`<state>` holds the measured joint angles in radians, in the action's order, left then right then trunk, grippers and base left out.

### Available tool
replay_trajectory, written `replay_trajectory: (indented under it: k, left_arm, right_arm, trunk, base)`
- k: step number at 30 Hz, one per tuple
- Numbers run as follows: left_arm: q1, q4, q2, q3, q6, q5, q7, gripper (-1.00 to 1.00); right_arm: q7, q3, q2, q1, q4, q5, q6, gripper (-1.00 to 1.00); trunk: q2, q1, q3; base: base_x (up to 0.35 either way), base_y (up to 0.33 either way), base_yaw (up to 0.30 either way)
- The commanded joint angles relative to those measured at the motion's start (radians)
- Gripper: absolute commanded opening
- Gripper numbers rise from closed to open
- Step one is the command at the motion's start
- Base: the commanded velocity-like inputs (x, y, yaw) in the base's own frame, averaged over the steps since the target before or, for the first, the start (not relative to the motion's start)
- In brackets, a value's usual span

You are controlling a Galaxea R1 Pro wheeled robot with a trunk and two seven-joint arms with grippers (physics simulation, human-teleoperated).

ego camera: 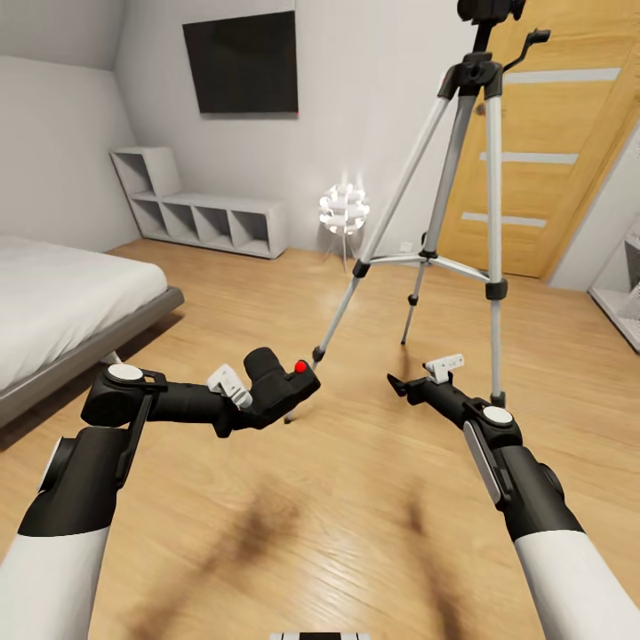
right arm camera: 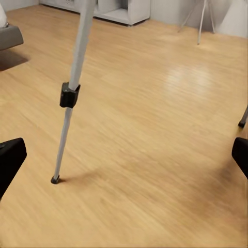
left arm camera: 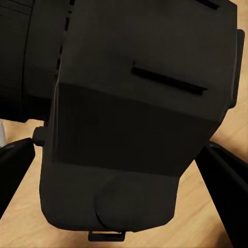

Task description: Attach the digital camera to the camera tripod in the bedroom.

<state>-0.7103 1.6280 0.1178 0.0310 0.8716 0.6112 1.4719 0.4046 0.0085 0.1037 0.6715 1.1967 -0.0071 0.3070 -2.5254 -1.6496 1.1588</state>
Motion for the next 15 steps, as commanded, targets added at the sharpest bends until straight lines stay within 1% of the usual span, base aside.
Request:
replay_trajectory:
  k: [1, 15]
  left_arm:
    - [-0.001, 0.001, 0.000, 0.001, 0.011, 0.010, 0.010, -1.00]
    - [0.000, 0.001, -0.001, 0.001, 0.011, 0.010, 0.010, -1.00]
  right_arm:
    - [0.002, 0.001, 0.001, 0.000, 0.001, -0.001, 0.006, 1.00]
    - [0.003, -0.001, 0.001, 0.000, 0.001, 0.001, 0.002, 1.00]
  trunk:
    - [0.000, 0.001, -0.003]
    - [0.003, 0.007, -0.057]
  base:
    - [0.000, 0.000, 0.000]
    - [0.000, 0.000, 0.000]
